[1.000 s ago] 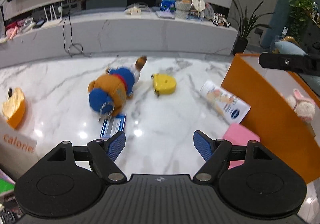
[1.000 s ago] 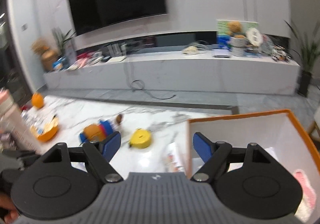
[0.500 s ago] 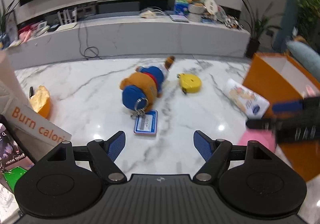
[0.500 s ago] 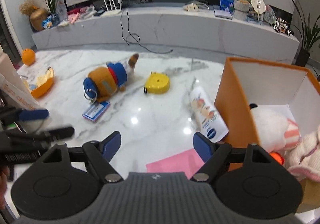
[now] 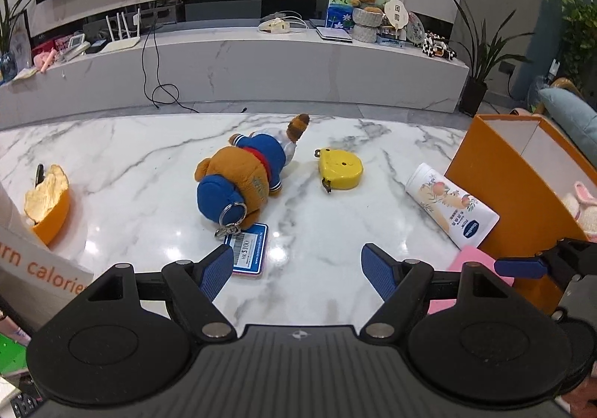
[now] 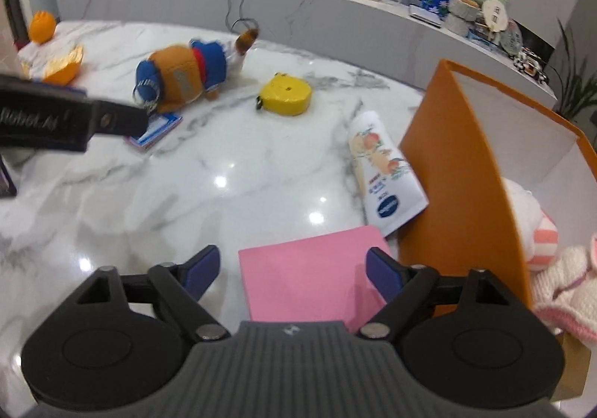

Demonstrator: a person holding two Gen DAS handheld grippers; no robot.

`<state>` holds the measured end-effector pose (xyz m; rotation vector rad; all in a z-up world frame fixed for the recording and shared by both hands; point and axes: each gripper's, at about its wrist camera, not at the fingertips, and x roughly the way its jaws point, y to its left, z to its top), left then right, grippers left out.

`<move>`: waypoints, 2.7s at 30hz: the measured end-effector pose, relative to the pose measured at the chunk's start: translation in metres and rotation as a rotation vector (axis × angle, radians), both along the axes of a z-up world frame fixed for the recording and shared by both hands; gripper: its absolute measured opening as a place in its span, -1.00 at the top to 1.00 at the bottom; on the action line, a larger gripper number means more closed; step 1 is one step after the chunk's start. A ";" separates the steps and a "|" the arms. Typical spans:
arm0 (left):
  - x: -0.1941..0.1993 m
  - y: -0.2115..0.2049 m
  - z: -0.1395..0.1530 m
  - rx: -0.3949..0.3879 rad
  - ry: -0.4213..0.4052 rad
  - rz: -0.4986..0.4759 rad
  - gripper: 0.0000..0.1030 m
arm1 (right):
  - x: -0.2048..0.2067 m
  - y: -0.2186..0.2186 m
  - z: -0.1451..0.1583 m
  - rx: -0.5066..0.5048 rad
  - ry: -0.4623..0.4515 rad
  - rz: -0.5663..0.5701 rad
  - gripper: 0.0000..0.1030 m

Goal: Organize objects
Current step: 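Lower the right gripper onto the pink block and grasp it, then grasp the white peach-print bottle with the left gripper while the right holds the pink block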

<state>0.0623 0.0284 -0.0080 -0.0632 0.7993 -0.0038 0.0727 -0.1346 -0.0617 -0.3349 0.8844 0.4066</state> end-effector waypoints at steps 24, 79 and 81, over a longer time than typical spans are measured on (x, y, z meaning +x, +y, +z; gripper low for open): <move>0.000 0.006 -0.001 0.004 0.028 -0.004 -0.73 | -0.033 -0.002 0.018 0.105 0.027 0.331 -0.89; 0.064 -0.057 -0.030 -0.152 0.126 -0.197 -0.60 | -0.057 0.032 -0.030 -0.125 0.293 0.475 -0.78; 0.081 -0.064 -0.034 -0.181 0.146 -0.201 -0.60 | -0.056 0.031 -0.031 -0.122 0.294 0.484 -0.81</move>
